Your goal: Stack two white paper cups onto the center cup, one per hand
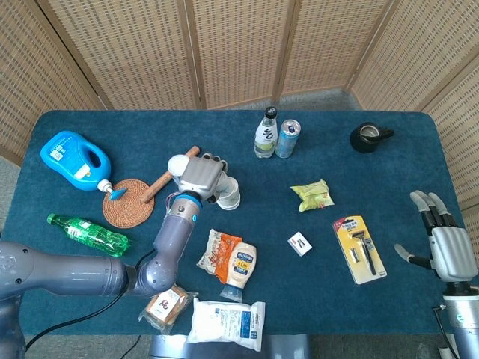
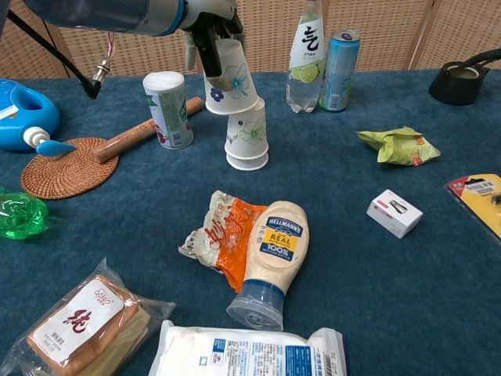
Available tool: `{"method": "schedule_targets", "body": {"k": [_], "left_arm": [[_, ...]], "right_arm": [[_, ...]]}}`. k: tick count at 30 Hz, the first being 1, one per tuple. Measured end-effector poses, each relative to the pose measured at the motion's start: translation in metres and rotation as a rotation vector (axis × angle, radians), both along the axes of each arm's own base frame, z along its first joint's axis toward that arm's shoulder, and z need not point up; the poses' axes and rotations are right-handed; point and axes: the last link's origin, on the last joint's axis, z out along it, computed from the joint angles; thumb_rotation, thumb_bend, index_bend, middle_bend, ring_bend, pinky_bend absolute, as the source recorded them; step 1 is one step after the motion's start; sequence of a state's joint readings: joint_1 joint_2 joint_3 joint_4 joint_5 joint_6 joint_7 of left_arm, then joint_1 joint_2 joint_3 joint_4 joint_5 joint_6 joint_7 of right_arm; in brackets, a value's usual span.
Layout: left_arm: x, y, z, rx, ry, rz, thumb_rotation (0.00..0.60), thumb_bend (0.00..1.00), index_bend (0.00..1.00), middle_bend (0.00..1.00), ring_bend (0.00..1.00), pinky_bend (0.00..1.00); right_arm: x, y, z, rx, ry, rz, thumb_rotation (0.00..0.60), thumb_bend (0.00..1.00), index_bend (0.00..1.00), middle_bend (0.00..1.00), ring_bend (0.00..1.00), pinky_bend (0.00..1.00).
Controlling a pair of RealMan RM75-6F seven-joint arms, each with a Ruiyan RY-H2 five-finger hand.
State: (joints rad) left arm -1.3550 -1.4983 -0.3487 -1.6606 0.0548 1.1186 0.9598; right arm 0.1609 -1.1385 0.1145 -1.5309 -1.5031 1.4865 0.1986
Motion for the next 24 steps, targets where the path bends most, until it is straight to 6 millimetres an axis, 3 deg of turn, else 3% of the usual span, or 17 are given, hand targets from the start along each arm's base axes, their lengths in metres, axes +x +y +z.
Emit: {"method": "schedule_targets", "body": {"k": [7, 11, 14, 18, 24], "left_arm": [[0.005, 0.005, -0.004, 0.021, 0.041, -0.007, 0.600, 0.37, 0.28, 0.23, 0.12, 0.43], [0.007, 0.004, -0.009, 0.012, 0.068, 0.003, 0.600, 0.36, 0.23, 0.08, 0.02, 0.40], [0.009, 0.002, -0.014, 0.002, 0.072, 0.004, 0.600, 0.36, 0.15, 0.00, 0.00, 0.38], [0.010, 0.001, -0.014, 0.004, 0.069, -0.005, 0.600, 0.36, 0.03, 0.00, 0.00, 0.36], [0.013, 0.000, -0.011, 0.024, 0.044, -0.050, 0.600, 0.36, 0.00, 0.00, 0.00, 0.36]], "right_arm": [[0.000, 0.000, 0.000, 0.000, 0.000, -0.002, 0.600, 0.21, 0.03, 0.00, 0.00, 0.24], [0.000, 0.000, 0.000, -0.001, -0.002, -0.002, 0.600, 0.21, 0.03, 0.00, 0.00, 0.24], [0.000, 0.001, 0.000, 0.000, -0.003, -0.002, 0.600, 0.21, 0.03, 0.00, 0.00, 0.24], [-0.001, 0.001, 0.001, -0.003, -0.004, -0.003, 0.600, 0.21, 0.03, 0.00, 0.00, 0.24], [-0.001, 0.002, 0.001, -0.004, -0.002, -0.005, 0.600, 0.21, 0.03, 0.00, 0.00, 0.24]]}}
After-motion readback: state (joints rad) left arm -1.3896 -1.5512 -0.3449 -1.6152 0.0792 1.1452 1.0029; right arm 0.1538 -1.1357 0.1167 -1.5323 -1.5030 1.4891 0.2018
